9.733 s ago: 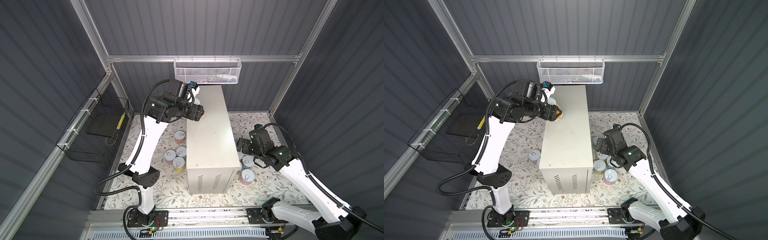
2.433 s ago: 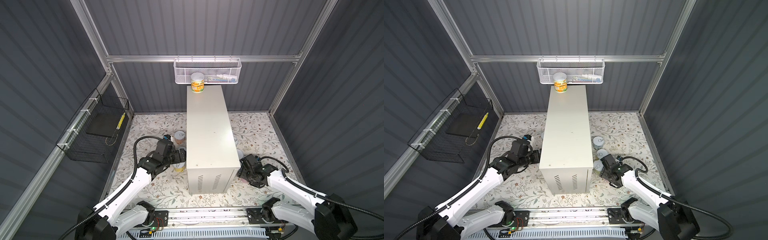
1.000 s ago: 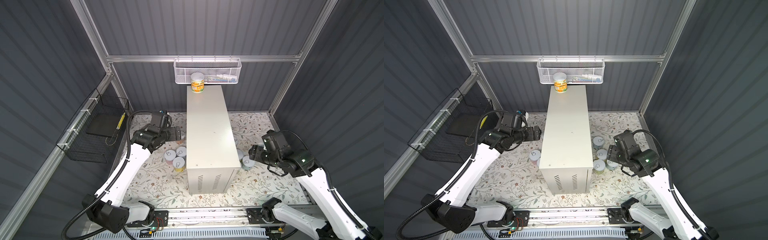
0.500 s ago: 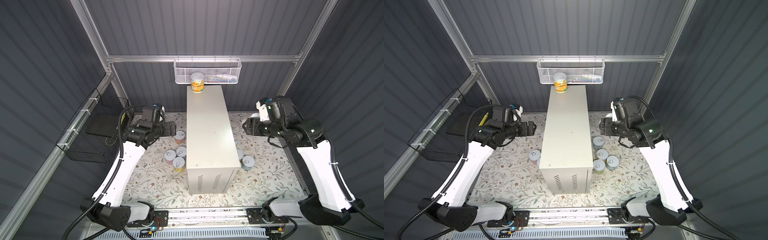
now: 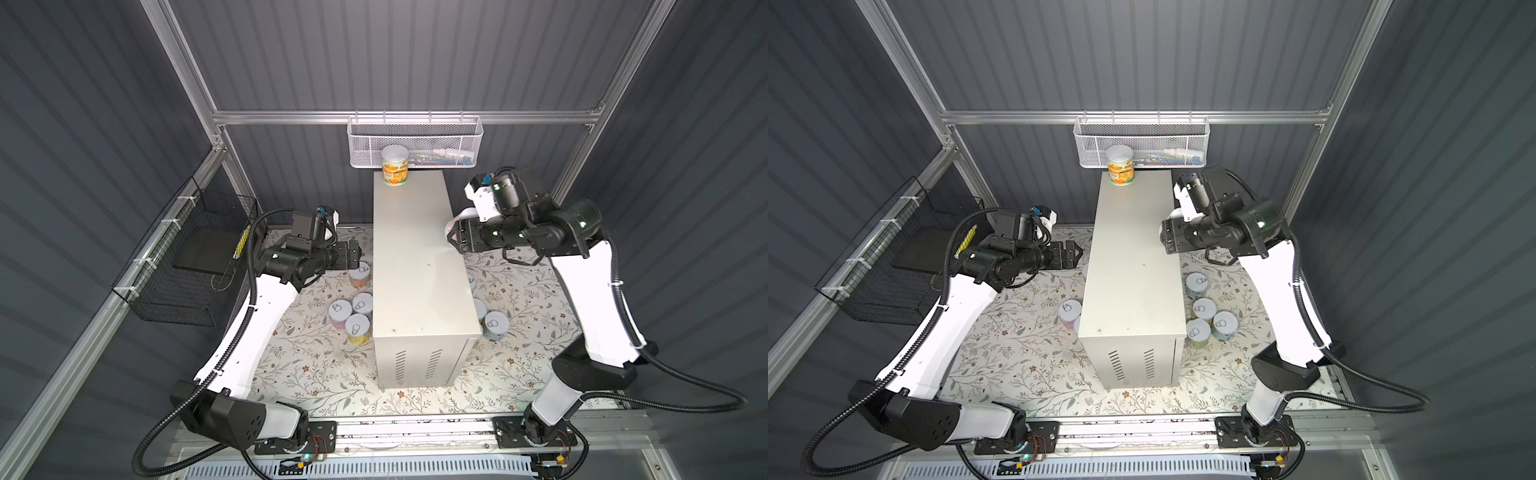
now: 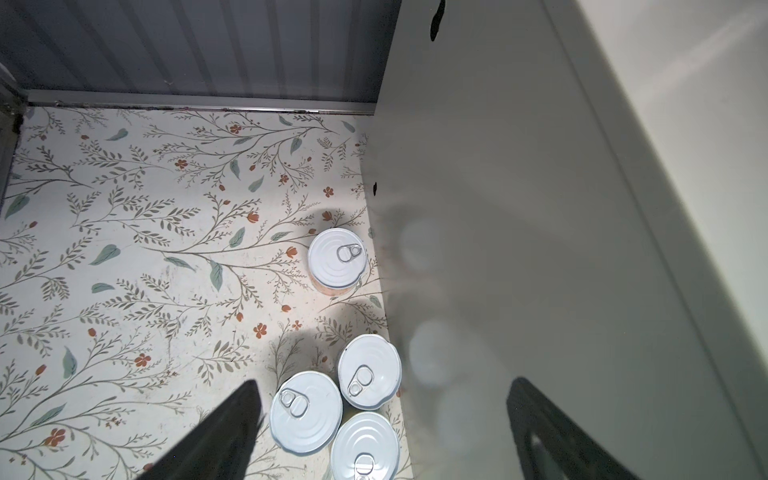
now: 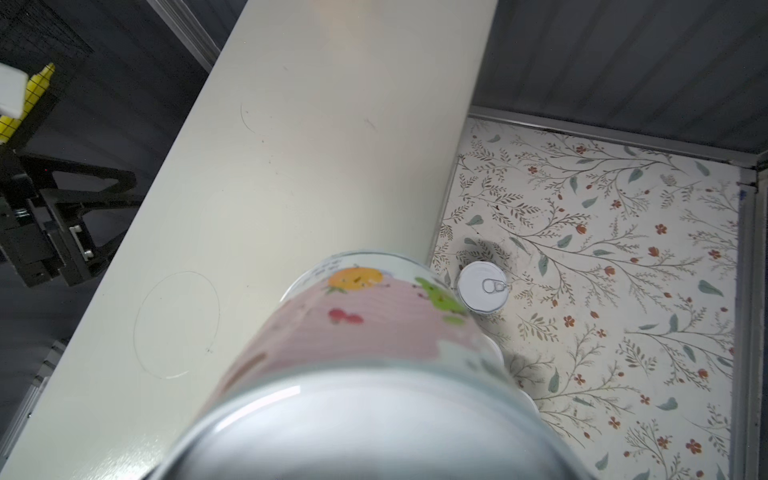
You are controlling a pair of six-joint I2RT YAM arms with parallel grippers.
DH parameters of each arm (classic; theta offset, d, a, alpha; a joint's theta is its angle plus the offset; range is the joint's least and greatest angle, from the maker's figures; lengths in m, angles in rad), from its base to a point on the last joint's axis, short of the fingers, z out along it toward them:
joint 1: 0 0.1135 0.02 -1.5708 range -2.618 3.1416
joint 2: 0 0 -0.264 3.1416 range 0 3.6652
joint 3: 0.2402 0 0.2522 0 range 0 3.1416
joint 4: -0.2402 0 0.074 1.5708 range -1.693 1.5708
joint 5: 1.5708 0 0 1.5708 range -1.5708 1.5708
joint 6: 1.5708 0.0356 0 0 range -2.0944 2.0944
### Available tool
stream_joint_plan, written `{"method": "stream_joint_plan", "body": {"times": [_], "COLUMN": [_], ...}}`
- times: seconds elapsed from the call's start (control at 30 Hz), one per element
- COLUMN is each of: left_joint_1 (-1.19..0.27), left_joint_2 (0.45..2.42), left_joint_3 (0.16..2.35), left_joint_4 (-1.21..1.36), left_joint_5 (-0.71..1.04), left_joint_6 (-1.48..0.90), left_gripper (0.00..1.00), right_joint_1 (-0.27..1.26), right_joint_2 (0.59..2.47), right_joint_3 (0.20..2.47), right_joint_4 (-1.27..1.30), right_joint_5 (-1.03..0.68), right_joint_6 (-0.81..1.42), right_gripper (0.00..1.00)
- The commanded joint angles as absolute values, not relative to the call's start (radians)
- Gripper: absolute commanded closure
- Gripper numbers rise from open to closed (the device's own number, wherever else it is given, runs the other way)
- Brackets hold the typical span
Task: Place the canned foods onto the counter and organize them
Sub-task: 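Carry the pink can up over the cabinet top with the right gripper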
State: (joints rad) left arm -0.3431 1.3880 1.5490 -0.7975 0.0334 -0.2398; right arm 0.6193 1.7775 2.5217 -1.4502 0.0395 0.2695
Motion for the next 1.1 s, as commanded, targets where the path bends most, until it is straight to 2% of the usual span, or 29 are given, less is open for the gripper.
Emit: {"method": "stream_joint_plan", "body": {"times": [0.0,0.2,0.27,0.33,0.43,0.5,0.73,1.07], "left_joint_1": [-0.337,-0.336,-0.336,-0.337,-0.336,-0.335,-0.337,-0.336], "left_joint_2": [1.397,1.397,1.4,1.405,1.408,1.407,1.399,1.391], "left_joint_3": [1.535,1.516,1.517,1.517,1.508,1.502,1.491,1.497], "left_joint_4": [-0.761,-0.738,-0.736,-0.735,-0.727,-0.723,-0.716,-0.718], "left_joint_5": [0.075,0.077,0.081,0.083,0.085,0.084,0.075,0.073], "left_joint_6": [-0.242,-0.248,-0.25,-0.251,-0.253,-0.254,-0.25,-0.247], "left_gripper": [0.06,0.07,0.07,0.07,0.07,0.07,0.07,0.06], "right_joint_1": [0.658,0.691,0.694,0.693,0.694,0.695,0.695,0.695], "right_joint_2": [1.822,1.877,1.885,1.892,1.903,1.908,1.912,1.921], "right_joint_3": [2.615,2.623,2.624,2.625,2.628,2.629,2.636,2.657], "right_joint_4": [-1.494,-1.502,-1.504,-1.505,-1.505,-1.505,-1.485,-1.481], "right_joint_5": [0.031,0.047,0.058,0.056,0.053,0.054,0.055,0.049], "right_joint_6": [0.239,0.244,0.246,0.25,0.252,0.252,0.257,0.254], "right_gripper": [1.0,1.0,0.84,0.6,0.41,0.34,0.23,0.15]}}
